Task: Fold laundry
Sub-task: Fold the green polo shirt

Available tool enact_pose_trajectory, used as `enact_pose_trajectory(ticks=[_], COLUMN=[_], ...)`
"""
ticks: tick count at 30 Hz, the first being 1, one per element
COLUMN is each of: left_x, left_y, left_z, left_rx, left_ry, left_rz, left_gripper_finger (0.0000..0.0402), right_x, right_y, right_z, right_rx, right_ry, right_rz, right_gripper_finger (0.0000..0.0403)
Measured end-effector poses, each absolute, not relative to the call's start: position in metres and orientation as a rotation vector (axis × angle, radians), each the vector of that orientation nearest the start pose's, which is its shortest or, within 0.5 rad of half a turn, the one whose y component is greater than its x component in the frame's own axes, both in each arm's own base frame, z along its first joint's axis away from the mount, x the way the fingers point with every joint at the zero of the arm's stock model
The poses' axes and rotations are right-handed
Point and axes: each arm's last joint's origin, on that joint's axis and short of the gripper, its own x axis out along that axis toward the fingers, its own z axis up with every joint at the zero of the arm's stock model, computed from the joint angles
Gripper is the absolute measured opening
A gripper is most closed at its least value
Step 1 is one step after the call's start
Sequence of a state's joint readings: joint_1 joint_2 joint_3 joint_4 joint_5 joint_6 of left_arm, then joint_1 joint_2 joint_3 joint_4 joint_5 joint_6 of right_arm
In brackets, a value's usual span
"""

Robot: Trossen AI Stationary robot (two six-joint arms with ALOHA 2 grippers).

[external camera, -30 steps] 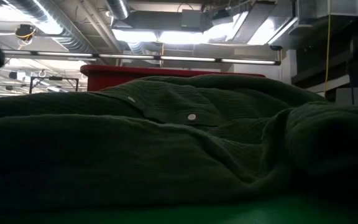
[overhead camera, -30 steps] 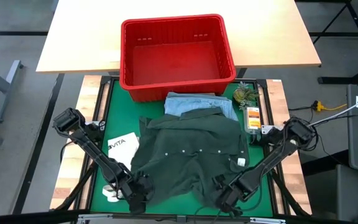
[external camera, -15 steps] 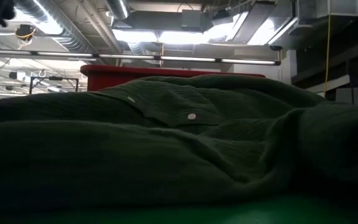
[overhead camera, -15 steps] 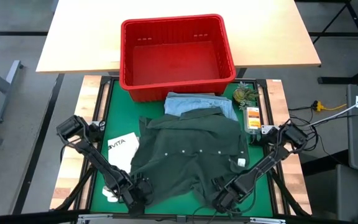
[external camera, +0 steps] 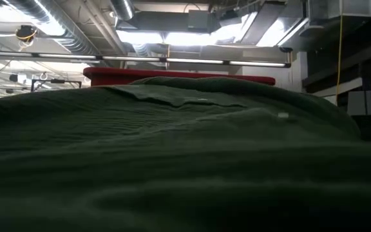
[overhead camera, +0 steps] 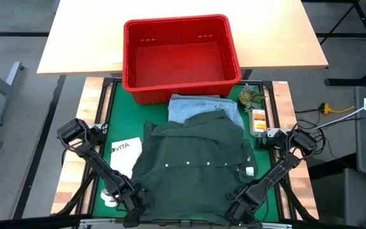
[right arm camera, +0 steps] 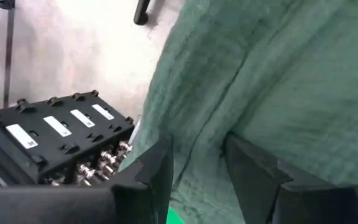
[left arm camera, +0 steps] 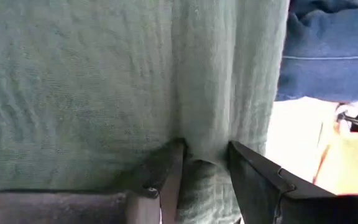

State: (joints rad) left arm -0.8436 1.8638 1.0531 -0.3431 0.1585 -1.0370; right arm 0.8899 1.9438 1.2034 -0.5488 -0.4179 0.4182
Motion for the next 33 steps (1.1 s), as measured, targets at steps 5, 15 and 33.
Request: enact_pose_trajectory(ticks=[5,15,33], left_x=[0.227,0.224,0.222], left_y=[-0.263,-0.257,-0.261], left_z=[0.132,0.149,0.152], left_rx=[-0.458,-0.49,-0.559], left_ry=[1.437,1.438,1.424], left_rz=[-0.222,-0.253,-0.187], left_gripper_finger=[0.0128,0.0128,0.015], right_x=[0.221,0.222,0.219], right_y=[0.292,0.293,0.288], right_z=[0.14,0.153,0.154], right_rx=[-0.01,-0.051,-0.077], right_ry=[1.527,1.574,1.639], right_rz=[0.811,0.757,0.689], right_gripper_finger=[0.0147,0.0147,0.0147])
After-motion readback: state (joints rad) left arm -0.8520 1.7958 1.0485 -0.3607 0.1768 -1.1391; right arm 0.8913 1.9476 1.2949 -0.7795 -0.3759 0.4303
